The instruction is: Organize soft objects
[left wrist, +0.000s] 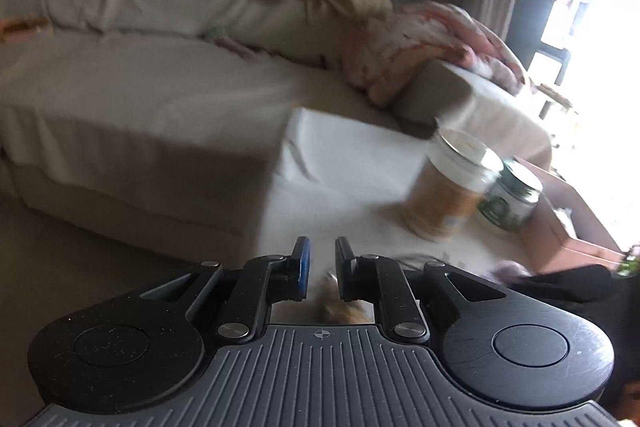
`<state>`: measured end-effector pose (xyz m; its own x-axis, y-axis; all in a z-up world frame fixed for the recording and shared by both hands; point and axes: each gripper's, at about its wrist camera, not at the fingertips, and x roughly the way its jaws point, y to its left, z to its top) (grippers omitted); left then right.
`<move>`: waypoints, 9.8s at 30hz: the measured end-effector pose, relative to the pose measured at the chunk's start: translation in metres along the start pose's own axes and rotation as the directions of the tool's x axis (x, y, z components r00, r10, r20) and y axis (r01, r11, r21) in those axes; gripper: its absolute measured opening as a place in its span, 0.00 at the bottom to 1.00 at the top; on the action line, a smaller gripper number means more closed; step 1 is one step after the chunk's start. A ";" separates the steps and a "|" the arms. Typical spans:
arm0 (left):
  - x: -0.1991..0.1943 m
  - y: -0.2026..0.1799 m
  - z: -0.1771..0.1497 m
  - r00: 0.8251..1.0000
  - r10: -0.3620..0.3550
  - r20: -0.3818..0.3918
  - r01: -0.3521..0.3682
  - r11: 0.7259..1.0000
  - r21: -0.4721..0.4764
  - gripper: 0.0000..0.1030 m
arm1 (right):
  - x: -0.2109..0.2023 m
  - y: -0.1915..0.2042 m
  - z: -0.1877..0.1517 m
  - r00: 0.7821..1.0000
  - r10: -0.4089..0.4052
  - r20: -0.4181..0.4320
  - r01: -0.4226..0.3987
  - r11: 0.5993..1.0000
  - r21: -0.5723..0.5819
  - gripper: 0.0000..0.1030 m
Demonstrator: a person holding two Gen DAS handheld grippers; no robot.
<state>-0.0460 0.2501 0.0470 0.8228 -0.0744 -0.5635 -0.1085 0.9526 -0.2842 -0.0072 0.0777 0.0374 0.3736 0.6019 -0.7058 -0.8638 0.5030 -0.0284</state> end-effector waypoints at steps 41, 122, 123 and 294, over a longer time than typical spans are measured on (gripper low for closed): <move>-0.051 -0.171 0.194 0.872 -0.274 0.407 0.070 0.890 0.450 0.15 | -0.232 -0.165 0.074 0.875 -0.271 0.402 0.177 0.950 0.256 0.11; 0.027 -0.096 -0.029 0.980 -0.158 -0.117 0.171 0.979 0.111 0.19 | -0.151 -0.101 -0.095 0.939 -0.320 0.123 0.252 0.888 0.385 0.22; 0.027 -0.102 -0.033 0.978 -0.166 -0.126 0.183 0.974 0.137 0.19 | -0.153 -0.102 -0.104 0.937 -0.334 0.099 0.272 0.880 0.390 0.22; 0.066 -0.151 -0.017 0.964 -0.240 -0.114 0.255 0.957 0.142 0.21 | -0.188 -0.128 -0.178 0.857 -0.507 0.094 0.393 0.760 0.517 0.60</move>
<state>0.0150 0.0960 0.0393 0.7555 -0.3337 -0.5638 0.1850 0.9342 -0.3050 -0.0269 -0.2104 0.0472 0.7900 0.3189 -0.5237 -0.3348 0.9399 0.0671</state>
